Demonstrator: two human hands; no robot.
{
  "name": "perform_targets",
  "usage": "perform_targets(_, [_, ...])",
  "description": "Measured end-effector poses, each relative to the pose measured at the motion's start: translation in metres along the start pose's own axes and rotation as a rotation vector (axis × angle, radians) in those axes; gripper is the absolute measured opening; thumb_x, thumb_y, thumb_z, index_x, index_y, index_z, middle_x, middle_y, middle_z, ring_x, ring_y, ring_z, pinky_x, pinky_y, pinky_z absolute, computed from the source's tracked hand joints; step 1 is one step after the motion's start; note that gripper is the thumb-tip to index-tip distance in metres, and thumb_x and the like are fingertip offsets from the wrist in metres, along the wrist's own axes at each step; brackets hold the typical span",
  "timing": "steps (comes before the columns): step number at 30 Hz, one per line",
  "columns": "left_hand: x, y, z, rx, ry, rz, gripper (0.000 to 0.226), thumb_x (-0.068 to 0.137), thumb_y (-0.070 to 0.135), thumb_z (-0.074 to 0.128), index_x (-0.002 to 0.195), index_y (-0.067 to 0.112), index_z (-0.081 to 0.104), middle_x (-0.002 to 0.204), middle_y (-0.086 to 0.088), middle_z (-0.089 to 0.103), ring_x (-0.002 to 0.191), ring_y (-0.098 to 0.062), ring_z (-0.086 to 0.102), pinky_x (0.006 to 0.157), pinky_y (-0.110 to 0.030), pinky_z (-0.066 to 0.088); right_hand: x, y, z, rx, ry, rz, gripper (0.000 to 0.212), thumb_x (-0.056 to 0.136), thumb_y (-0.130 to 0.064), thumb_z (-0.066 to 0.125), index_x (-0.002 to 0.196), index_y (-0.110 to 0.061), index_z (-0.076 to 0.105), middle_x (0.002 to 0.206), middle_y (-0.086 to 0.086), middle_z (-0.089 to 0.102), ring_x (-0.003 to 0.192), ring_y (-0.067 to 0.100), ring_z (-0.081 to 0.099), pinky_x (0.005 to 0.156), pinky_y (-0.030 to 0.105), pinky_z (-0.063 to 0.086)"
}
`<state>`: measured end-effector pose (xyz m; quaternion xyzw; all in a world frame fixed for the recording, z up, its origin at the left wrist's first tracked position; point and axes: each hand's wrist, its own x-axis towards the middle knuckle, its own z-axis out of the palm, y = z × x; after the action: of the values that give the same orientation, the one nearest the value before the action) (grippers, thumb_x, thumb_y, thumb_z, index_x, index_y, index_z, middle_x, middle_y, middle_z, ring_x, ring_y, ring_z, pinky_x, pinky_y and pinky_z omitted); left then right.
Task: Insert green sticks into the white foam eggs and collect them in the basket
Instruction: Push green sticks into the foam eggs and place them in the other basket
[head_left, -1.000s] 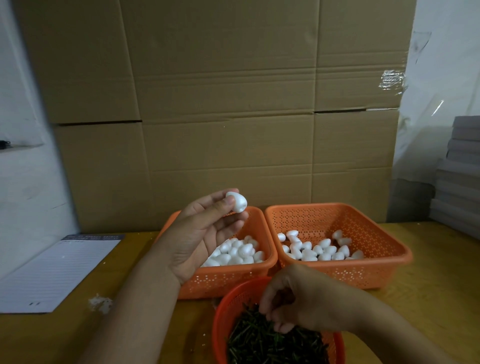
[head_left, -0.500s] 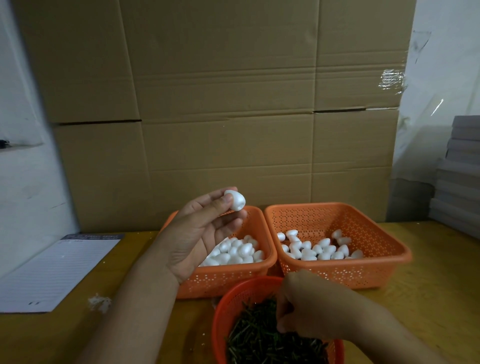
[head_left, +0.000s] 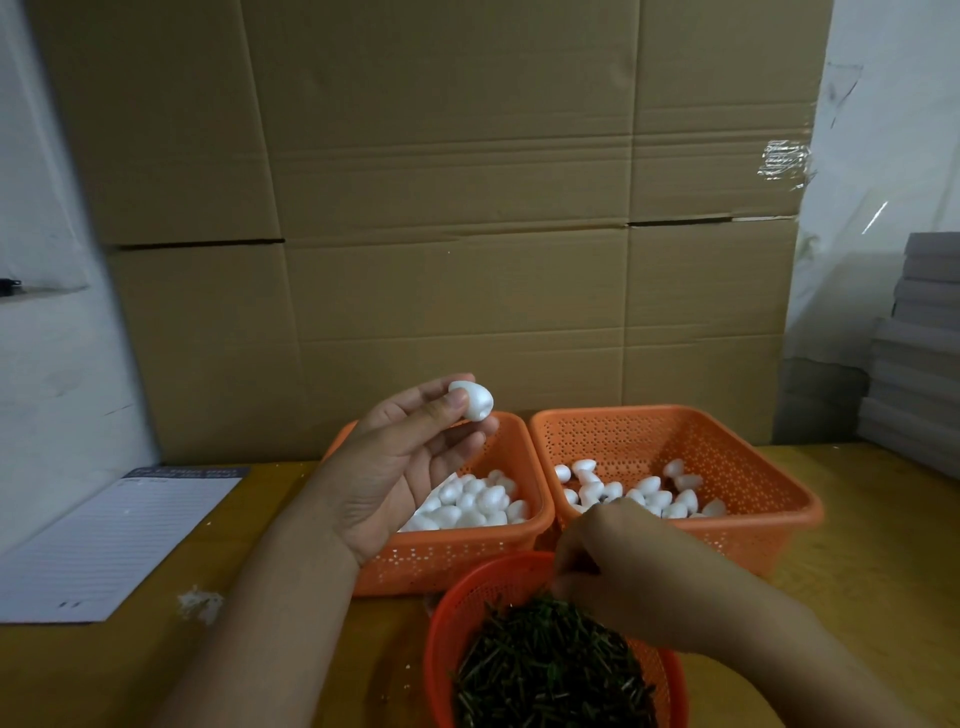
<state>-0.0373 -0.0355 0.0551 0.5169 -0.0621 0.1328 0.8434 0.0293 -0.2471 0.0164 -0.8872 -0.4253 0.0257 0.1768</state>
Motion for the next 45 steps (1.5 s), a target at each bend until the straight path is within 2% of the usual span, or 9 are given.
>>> perform_targets(7, [0.001,-0.002,-0.001,-0.034,-0.014,-0.004,0.035,0.067,0.021,0.085,0.1,0.011,0.078,0.103,-0.013,0.075,0.096,-0.021,0.074,0.073,-0.021,0.058,-0.01,-0.009,-0.024,0.627,0.049,-0.077,0.044,0.094,-0.052,0.053,0.071,-0.015,0.064,0.06,0.002,0.065,0.05,0.009,0.056,0.047,0.019,0.044])
perform_targets(10, [0.002,-0.003,-0.002,-0.039,-0.024,-0.008,0.033,0.068,0.022,0.089,0.098,0.013,0.079,0.103,-0.012,0.075,0.095,-0.02,0.074,0.073,-0.022,0.059,-0.009,-0.017,-0.021,1.035,0.063,-0.071,0.038,0.09,-0.049,0.057,0.07,-0.017,0.064,0.061,0.007,0.059,0.051,0.014,0.05,0.044,0.02,0.039])
perform_targets(13, [0.002,-0.003,-0.002,-0.044,-0.032,-0.013,0.043,0.064,0.023,0.093,0.102,0.011,0.077,0.104,-0.011,0.075,0.096,-0.019,0.074,0.074,-0.021,0.058,-0.005,-0.025,-0.018,1.548,0.032,-0.022,0.025,0.085,-0.036,0.063,0.071,-0.015,0.067,0.065,0.001,0.059,0.048,0.006,0.048,0.037,0.016,0.034])
perform_targets(16, [0.002,-0.003,-0.002,-0.051,-0.025,-0.015,0.043,0.066,0.022,0.091,0.104,0.009,0.074,0.104,-0.012,0.075,0.096,-0.019,0.074,0.073,-0.021,0.058,-0.002,-0.027,-0.018,1.77,0.081,0.049,0.019,0.082,-0.026,0.064,0.069,-0.016,0.073,0.071,0.0,0.062,0.048,0.004,0.049,0.034,0.014,0.033])
perform_targets(22, [0.0,-0.006,0.006,-0.023,-0.028,-0.026,0.048,0.066,0.02,0.084,0.11,0.008,0.067,0.103,-0.013,0.075,0.093,-0.02,0.075,0.072,-0.021,0.058,-0.002,-0.024,-0.019,1.757,0.157,0.086,0.019,0.084,-0.024,0.065,0.072,-0.014,0.075,0.071,0.002,0.065,0.048,0.005,0.053,0.035,0.014,0.036])
perform_targets(25, [-0.001,-0.009,0.01,0.009,-0.022,-0.036,0.049,0.062,0.018,0.086,0.107,0.01,0.068,0.102,-0.014,0.076,0.091,-0.021,0.075,0.072,-0.023,0.059,-0.003,-0.025,-0.015,1.455,0.285,0.083,0.023,0.084,-0.029,0.068,0.067,-0.015,0.074,0.063,0.003,0.06,0.048,0.006,0.051,0.041,0.016,0.039])
perform_targets(29, [-0.002,-0.01,0.012,0.059,-0.051,-0.046,0.029,0.064,0.019,0.086,0.093,0.019,0.08,0.101,-0.015,0.076,0.091,-0.02,0.075,0.074,-0.024,0.058,-0.004,-0.024,-0.011,1.151,0.472,0.043,0.026,0.091,-0.024,0.067,0.068,-0.015,0.075,0.055,-0.001,0.059,0.049,0.011,0.046,0.045,0.02,0.039])
perform_targets(36, [-0.003,-0.01,0.015,0.093,-0.063,-0.044,0.029,0.066,0.021,0.085,0.094,0.021,0.081,0.101,-0.014,0.076,0.089,-0.018,0.075,0.076,-0.024,0.058,-0.005,-0.029,-0.01,1.078,0.523,0.006,0.027,0.091,-0.024,0.068,0.065,-0.017,0.074,0.049,0.0,0.054,0.046,0.013,0.044,0.045,0.024,0.037])
perform_targets(45, [-0.007,-0.012,0.02,0.146,-0.053,-0.052,0.026,0.072,0.013,0.083,0.098,0.013,0.076,0.102,-0.019,0.075,0.089,-0.02,0.074,0.076,-0.025,0.058,-0.007,-0.033,-0.01,1.087,0.568,-0.027,0.026,0.092,-0.016,0.066,0.068,-0.009,0.071,0.048,-0.007,0.058,0.041,0.003,0.044,0.042,0.016,0.036])
